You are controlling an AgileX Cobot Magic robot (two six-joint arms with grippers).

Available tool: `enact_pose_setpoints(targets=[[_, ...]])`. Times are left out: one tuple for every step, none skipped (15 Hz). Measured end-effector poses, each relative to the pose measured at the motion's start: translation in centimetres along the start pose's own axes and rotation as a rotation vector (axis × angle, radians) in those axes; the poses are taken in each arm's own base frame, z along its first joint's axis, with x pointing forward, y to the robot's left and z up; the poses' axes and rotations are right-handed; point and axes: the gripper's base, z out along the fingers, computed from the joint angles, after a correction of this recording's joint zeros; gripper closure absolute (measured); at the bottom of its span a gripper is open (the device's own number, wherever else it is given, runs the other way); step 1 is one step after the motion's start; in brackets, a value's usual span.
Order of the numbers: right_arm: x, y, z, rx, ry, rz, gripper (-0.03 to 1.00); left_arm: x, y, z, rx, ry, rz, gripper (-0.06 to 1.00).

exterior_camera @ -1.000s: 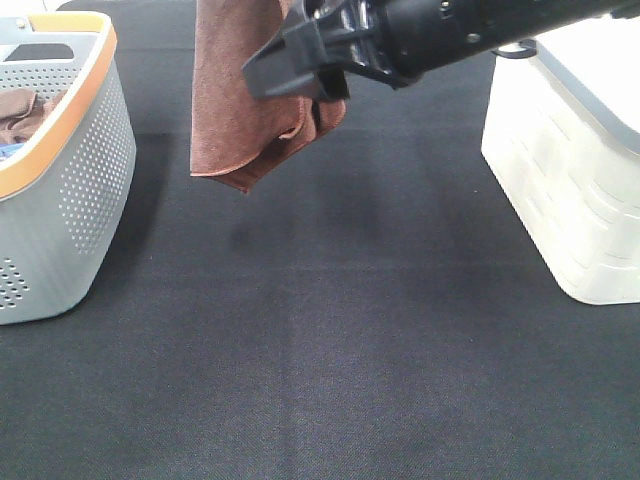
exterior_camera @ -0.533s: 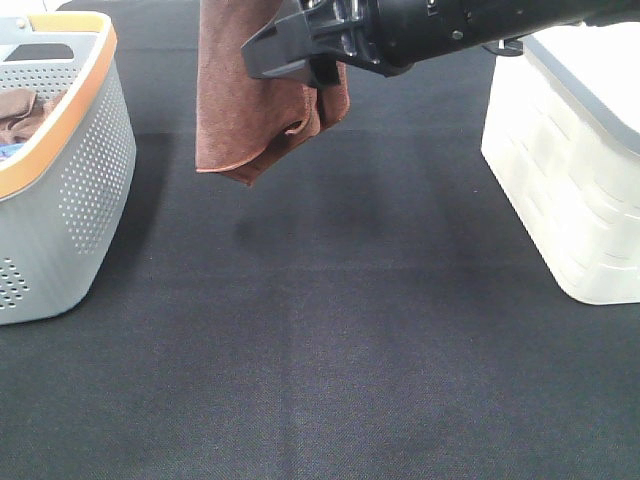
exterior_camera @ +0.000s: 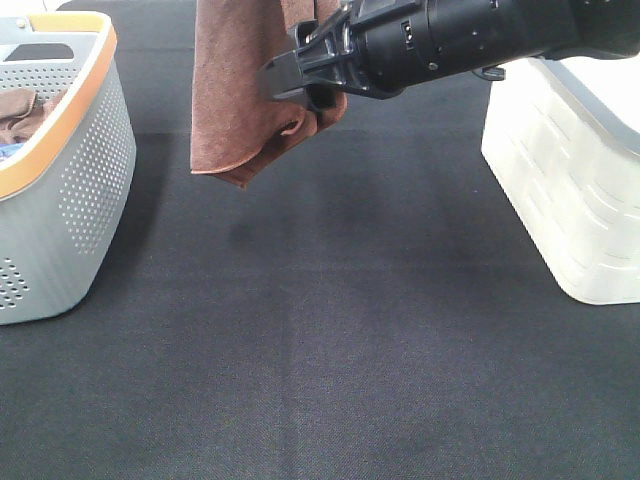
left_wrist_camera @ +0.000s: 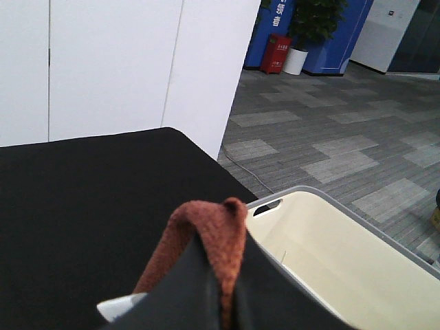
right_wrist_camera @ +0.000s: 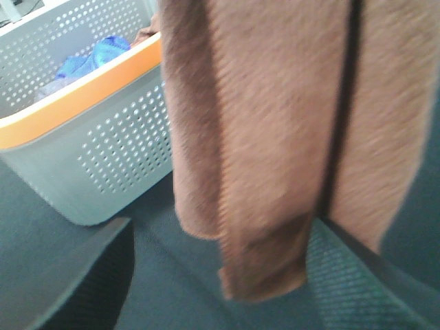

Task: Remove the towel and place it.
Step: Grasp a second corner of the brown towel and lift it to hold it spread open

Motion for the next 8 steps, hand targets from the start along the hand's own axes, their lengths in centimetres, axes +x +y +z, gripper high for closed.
enact_pose_setpoints(targets=[[0.0,-0.1,0.0,0.008,-0.004,0.0,0.3,0.0,0.0,0.0,0.0,0.0,-0.001,0.94],[-0.1,-0.2,0.0,0.024,-0.011,0.0,0.3,0.0,0.0,0.0,0.0,0.0,-0.001,0.94],[-0.2,-0.3,0.0,0.037,-0.017,0.0,0.3,0.0,0.0,0.0,0.0,0.0,-0.001,0.94],[-0.2,-0.4,0.0,0.047,-0.022,0.0,0.3,0.0,0.0,0.0,0.001,0.0,-0.002,0.94],[-0.2,-0.5,0.0,0.053,-0.024,0.0,0.3,0.0,0.0,0.0,0.002,0.0,-0.006,0.94],[-0.2,-0.6,0.1,0.066,-0.027,0.001,0.3,0.0,-0.1,0.0,0.003,0.0,-0.006,0.94],[0.2,-1.1,0.8,0.092,-0.018,0.007,0.3,0.1,-0.4,0.0,0.011,0.002,-0.005,0.94],[0.6,-1.3,1.3,0.103,-0.007,0.011,0.3,0.1,-0.4,0.0,0.013,0.003,-0.006,0.94]])
